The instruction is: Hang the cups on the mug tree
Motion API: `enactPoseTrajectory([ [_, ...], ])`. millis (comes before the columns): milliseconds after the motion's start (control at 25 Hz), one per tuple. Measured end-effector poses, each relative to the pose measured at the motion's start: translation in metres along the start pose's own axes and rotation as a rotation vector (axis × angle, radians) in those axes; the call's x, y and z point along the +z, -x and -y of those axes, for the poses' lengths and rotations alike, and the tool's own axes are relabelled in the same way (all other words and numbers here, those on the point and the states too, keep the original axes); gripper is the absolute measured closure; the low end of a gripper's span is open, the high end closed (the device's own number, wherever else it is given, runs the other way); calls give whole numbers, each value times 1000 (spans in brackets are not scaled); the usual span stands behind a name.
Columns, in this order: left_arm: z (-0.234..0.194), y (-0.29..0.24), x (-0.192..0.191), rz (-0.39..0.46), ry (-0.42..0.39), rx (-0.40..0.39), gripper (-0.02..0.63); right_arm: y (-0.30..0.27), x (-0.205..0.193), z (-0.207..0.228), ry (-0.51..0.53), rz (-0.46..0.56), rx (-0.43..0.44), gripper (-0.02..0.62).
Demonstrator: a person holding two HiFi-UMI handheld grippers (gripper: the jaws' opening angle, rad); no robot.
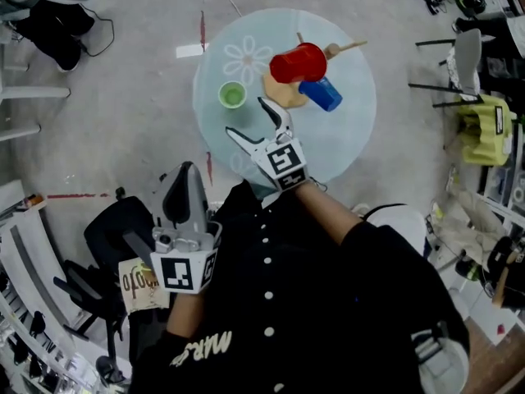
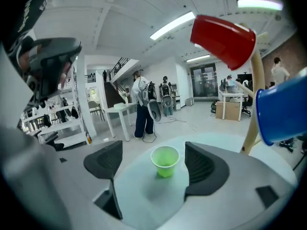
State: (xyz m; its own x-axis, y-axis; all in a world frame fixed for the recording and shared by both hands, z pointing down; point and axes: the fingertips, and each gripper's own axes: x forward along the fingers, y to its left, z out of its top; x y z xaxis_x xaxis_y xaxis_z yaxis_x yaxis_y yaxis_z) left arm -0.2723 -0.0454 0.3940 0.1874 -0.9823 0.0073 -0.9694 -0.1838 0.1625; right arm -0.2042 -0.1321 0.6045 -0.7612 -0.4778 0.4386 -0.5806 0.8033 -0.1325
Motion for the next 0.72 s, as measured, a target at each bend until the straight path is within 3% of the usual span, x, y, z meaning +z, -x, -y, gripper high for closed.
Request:
enactPoseTrajectory([
  [360, -39, 7, -50, -88, 31, 49, 612, -80, -81, 27, -4, -120, -71, 184],
  [720, -57, 6, -80, -151, 38, 78, 612, -128, -98, 48, 62, -108, -129, 198],
])
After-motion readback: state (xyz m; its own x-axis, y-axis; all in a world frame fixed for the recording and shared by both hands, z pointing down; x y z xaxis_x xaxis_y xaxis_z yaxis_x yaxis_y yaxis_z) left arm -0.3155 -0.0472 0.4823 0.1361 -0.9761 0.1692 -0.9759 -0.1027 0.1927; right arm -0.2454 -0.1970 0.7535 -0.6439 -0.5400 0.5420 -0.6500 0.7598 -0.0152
